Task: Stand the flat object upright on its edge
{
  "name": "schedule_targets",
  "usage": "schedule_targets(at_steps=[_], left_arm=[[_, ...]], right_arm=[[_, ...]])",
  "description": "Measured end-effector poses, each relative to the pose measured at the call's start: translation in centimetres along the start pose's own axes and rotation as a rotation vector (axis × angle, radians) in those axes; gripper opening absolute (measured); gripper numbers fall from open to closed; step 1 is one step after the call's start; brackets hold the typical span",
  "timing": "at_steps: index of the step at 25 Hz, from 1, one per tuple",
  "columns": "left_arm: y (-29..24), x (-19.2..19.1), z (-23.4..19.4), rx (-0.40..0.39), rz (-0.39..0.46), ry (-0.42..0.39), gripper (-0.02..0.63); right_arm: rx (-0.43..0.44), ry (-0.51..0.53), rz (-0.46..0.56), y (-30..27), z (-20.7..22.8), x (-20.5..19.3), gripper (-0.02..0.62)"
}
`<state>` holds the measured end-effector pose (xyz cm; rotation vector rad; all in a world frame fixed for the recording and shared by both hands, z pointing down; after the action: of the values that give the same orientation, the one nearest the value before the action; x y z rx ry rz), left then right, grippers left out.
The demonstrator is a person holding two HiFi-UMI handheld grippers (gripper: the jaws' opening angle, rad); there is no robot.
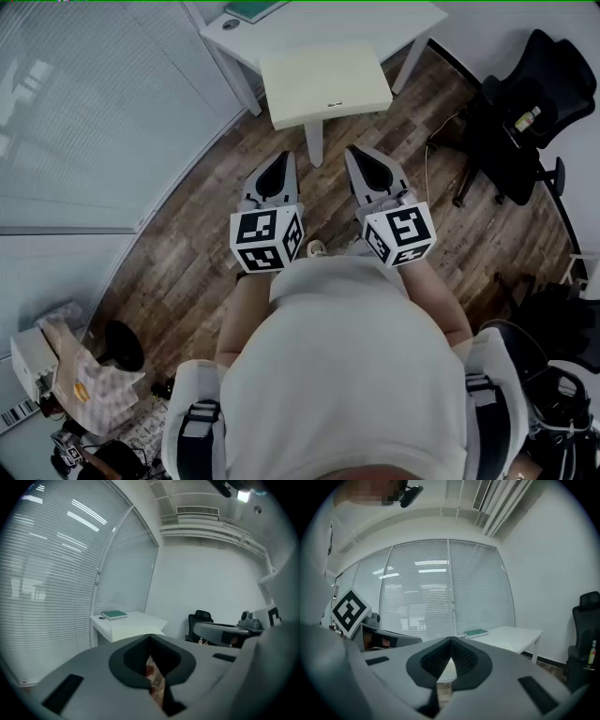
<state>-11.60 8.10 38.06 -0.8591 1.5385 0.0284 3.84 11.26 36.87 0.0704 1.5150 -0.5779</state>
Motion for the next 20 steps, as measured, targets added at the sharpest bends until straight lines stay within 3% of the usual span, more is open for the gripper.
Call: schedule_targets(at_steps=[20], left_arm=[[-0.6,-0.5,-0.9,-0.042,-0.024,-0.001,0.02]], right_arm=[[0.04,-0.128,-0.018,-1.9,-0.3,-0.6,0.018]])
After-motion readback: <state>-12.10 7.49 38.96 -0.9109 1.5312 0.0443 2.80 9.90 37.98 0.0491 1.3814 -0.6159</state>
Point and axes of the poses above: the fingertips, and each gripper's own axes: y backward along the fingers, z to its right, x out of its top, the point moved 6 cm from there along y, backward along the fingers, and after that the axes turned 11 degrees about -z, right-handed, at the moved point
